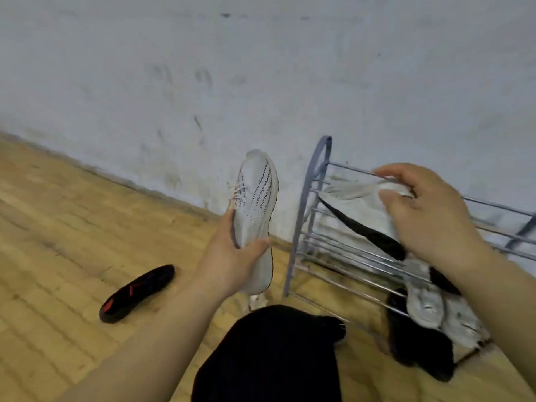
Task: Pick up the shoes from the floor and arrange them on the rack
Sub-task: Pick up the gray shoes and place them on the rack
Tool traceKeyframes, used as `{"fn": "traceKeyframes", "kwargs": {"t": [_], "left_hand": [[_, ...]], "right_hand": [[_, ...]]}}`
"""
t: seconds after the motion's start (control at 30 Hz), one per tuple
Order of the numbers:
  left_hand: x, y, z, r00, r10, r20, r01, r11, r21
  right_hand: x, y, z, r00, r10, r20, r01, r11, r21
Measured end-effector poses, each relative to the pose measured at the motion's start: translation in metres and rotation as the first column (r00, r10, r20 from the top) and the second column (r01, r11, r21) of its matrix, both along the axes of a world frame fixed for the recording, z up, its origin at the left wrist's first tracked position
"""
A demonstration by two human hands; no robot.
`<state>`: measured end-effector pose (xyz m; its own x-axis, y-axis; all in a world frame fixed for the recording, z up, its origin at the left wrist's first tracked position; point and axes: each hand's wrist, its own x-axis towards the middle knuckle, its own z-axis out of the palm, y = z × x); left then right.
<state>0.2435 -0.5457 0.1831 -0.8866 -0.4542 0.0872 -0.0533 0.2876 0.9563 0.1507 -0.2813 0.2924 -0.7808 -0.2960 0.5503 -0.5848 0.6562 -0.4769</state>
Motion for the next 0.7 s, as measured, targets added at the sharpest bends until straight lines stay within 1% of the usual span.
{"fn": "traceKeyframes", "kwargs": {"t": [0.07,0.2,0.3,0.37,0.43,0.5,0.53,0.6,0.63,0.7], "left_hand": [[-0.033,0.04,0.019,0.997,-0.074,0.008,0.074,0.995,-0.072],[-0.104,0.126,0.047,0.969,-0.243,-0.037,0.233,0.955,-0.184],[-0.156,0.197,0.061,0.942,-0.327,-0.068,0.296,0.911,-0.287],[-0.188,0.242,0.068,0.935,-0.351,-0.055,0.318,0.896,-0.308],[-0.217,0.279,0.07,0.927,-0.373,-0.031,0.345,0.883,-0.317],[-0.243,0.305,0.063,0.923,-0.383,-0.02,0.354,0.87,-0.342],[-0.252,0.313,0.058,0.925,-0.379,0.011,0.357,0.861,-0.363],[-0.265,0.323,0.045,0.919,-0.368,0.141,0.391,0.81,-0.436],[-0.269,0.326,0.039,0.906,-0.372,0.203,0.423,0.774,-0.471],[-0.273,0.327,0.034,0.875,-0.408,0.262,0.485,0.728,-0.485]], "right_hand": [[-0.012,0.052,0.005,0.986,-0.119,-0.115,0.112,0.991,-0.069],[-0.04,0.145,-0.007,0.909,-0.295,-0.293,0.278,0.955,-0.1],[-0.067,0.199,-0.027,0.819,-0.35,-0.455,0.353,0.932,-0.081],[-0.087,0.224,-0.045,0.767,-0.364,-0.528,0.402,0.915,-0.048],[-0.105,0.24,-0.064,0.762,-0.422,-0.492,0.472,0.881,-0.024],[-0.119,0.247,-0.084,0.782,-0.471,-0.408,0.522,0.853,0.017],[-0.123,0.249,-0.092,0.799,-0.472,-0.372,0.525,0.85,0.05],[-0.128,0.248,-0.102,0.833,-0.455,-0.314,0.507,0.856,0.104],[-0.129,0.248,-0.103,0.846,-0.457,-0.275,0.498,0.861,0.105],[-0.128,0.249,-0.103,0.857,-0.481,-0.186,0.504,0.857,0.108]]}}
